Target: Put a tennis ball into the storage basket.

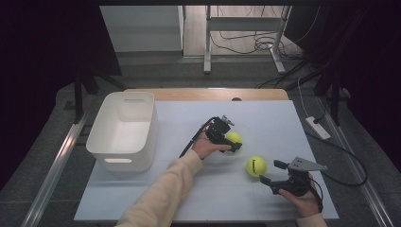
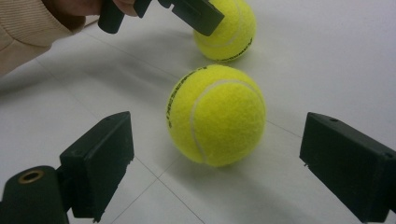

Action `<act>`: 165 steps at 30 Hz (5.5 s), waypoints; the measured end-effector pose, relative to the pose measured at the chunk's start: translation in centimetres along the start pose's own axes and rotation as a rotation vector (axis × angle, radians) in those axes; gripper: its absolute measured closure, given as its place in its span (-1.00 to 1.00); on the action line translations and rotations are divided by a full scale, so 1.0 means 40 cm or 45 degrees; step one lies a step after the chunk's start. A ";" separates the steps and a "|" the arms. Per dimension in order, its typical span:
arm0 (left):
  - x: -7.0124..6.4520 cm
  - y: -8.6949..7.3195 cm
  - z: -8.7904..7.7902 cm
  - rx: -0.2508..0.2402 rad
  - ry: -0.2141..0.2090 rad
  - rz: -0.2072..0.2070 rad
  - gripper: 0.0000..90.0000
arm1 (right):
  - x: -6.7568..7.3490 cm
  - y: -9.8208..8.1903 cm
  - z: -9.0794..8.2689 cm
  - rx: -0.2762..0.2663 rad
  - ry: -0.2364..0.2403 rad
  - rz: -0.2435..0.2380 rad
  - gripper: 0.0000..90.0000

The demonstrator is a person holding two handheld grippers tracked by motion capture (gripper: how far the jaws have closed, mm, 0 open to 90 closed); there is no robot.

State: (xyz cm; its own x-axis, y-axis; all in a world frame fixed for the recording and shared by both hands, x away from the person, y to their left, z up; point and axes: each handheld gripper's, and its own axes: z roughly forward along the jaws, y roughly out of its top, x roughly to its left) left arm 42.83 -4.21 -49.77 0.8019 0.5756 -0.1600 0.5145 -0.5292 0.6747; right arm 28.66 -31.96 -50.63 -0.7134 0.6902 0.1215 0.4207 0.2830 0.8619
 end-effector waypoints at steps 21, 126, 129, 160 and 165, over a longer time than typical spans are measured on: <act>-0.007 0.001 0.034 0.076 0.029 0.021 -0.40 | -0.002 -0.001 -0.001 -0.001 -0.005 0.004 -0.78; 0.013 -0.118 -0.328 -0.274 0.189 -0.022 -0.40 | 0.003 0.007 0.005 -0.015 -0.020 -0.011 -0.78; 0.011 -0.118 -0.335 -0.294 0.193 -0.014 -0.40 | 0.003 0.007 0.005 -0.013 -0.023 -0.013 -0.78; 0.009 -0.091 -0.430 -0.414 0.236 -0.007 -0.40 | 0.004 0.008 0.005 -0.011 -0.024 -0.012 -0.78; 0.011 -0.084 -0.447 -0.426 0.252 -0.008 -0.40 | 0.004 0.008 0.006 -0.011 -0.024 -0.011 -0.78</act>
State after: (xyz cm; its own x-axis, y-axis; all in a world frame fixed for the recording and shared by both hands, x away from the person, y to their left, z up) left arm 36.01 8.97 -39.23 0.7080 0.7048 -0.0447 0.3652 -0.3113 0.8773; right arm 28.80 -31.60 -50.44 -0.7062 0.7003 0.1045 0.4095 0.2836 0.8671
